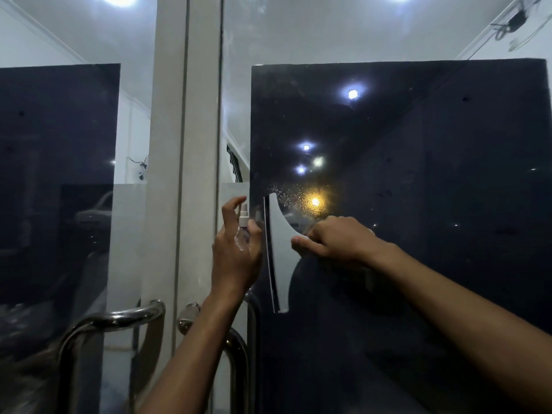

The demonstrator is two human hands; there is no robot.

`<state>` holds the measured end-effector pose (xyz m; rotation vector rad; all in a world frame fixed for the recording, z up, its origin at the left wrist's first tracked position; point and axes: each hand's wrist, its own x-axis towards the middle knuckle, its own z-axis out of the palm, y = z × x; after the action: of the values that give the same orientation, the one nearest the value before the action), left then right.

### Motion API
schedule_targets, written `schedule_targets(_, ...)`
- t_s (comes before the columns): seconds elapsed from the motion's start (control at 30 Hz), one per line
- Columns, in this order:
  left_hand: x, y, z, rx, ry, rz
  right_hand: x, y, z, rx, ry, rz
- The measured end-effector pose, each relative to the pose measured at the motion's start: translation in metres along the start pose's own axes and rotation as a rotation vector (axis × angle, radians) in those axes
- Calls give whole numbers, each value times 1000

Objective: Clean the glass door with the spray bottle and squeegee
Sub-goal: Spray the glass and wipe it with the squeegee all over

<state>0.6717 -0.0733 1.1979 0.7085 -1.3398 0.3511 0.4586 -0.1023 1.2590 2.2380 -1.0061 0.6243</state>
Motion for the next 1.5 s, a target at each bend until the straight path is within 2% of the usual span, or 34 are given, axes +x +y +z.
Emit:
schedule_targets(0.1,-20,-1,2,-59,-2,-78,9,-11,11,-7,-61,20)
schedule_targets(0.2,-36,-2,6,-104,-22,-126,9,-6,16,63,-131,146)
schedule_targets(0.3,-47,-3,9,-69,-73,-157,3,16,10,144,-151,296)
schedule_targets(0.47,-55,-6,10,-44,-108,-204,-27,64,-4,110,-206,398)
schedule_targets(0.57,-57,-6,9,-33,-122,-191,-61,88,-11,114,-184,447)
schedule_targets(0.73,-55,-7,6,1,-122,-197,-72,66,-23,101,-74,376)
schedule_targets(0.83,-58,-7,4,33,-108,-186,-49,26,-11,102,-147,318)
schedule_targets(1.0,-63,-8,3,28,-110,-198,-22,-27,28,25,-260,112)
schedule_targets(1.17,-65,-10,4,12,-107,-223,-47,7,33,114,-314,284)
schedule_targets(1.3,-65,-10,3,30,-94,-256,-91,52,27,138,-288,464)
schedule_targets(1.4,-66,-7,2,51,-105,-258,-103,59,20,142,-234,441)
schedule_targets(1.5,-67,-5,2,43,-112,-258,-90,32,17,159,-206,345)
